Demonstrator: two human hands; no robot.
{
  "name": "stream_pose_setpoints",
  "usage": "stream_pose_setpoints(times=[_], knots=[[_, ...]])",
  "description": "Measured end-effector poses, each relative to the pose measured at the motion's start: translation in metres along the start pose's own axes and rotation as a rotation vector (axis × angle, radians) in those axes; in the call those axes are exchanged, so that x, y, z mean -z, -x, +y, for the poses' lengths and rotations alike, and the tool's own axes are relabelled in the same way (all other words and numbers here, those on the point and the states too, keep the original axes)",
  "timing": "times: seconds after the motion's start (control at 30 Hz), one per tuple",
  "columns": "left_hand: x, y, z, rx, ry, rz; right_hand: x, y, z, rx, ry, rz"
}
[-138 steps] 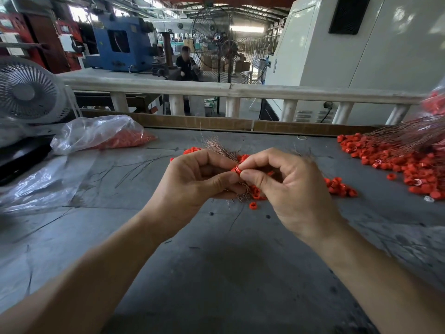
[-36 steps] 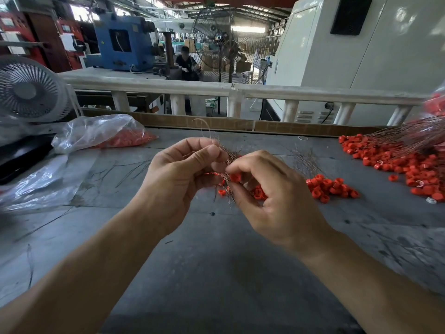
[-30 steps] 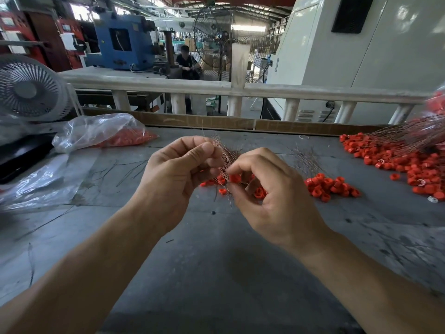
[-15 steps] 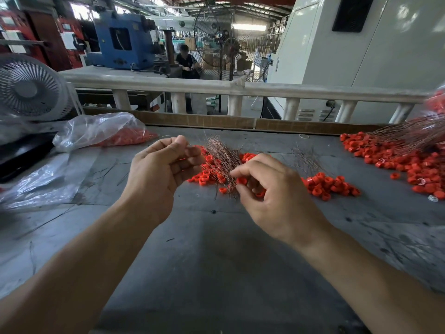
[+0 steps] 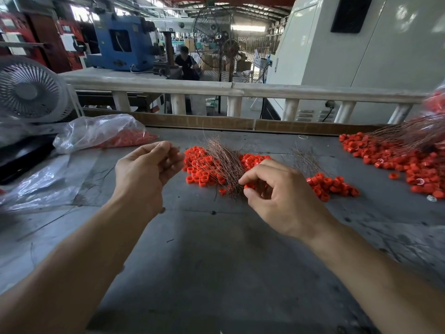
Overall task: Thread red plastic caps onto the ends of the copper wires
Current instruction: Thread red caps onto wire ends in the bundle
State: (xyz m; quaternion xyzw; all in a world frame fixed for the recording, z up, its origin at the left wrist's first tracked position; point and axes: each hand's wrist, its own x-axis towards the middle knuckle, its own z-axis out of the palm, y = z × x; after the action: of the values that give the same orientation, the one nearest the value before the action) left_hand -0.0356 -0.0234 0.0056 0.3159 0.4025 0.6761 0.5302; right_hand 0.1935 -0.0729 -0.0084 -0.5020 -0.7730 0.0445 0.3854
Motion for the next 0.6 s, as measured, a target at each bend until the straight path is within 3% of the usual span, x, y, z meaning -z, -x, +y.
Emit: stream_pose_setpoints(times=[0.3,0.43,0.53,0.6], knots=[[0.001,-0.007,0.0,0.05,0.193,0.061,-0.001,-0.001,0.005,0.006,0.035,0.048],[0.003,-0.004,0.001,-0.083,-0.009,0.142,0.009,-0.007,0.022,-0.068,0.153,0.256],[0.002,0.0,-0.001,-0.147,-0.211,0.068,0.021,-0.011,0.042,-0.249,0.291,0.387],[-0.001,0.002,-0.005,-0.181,-0.355,0.007,0.029,-0.012,0.055,-0.378,0.396,0.383]])
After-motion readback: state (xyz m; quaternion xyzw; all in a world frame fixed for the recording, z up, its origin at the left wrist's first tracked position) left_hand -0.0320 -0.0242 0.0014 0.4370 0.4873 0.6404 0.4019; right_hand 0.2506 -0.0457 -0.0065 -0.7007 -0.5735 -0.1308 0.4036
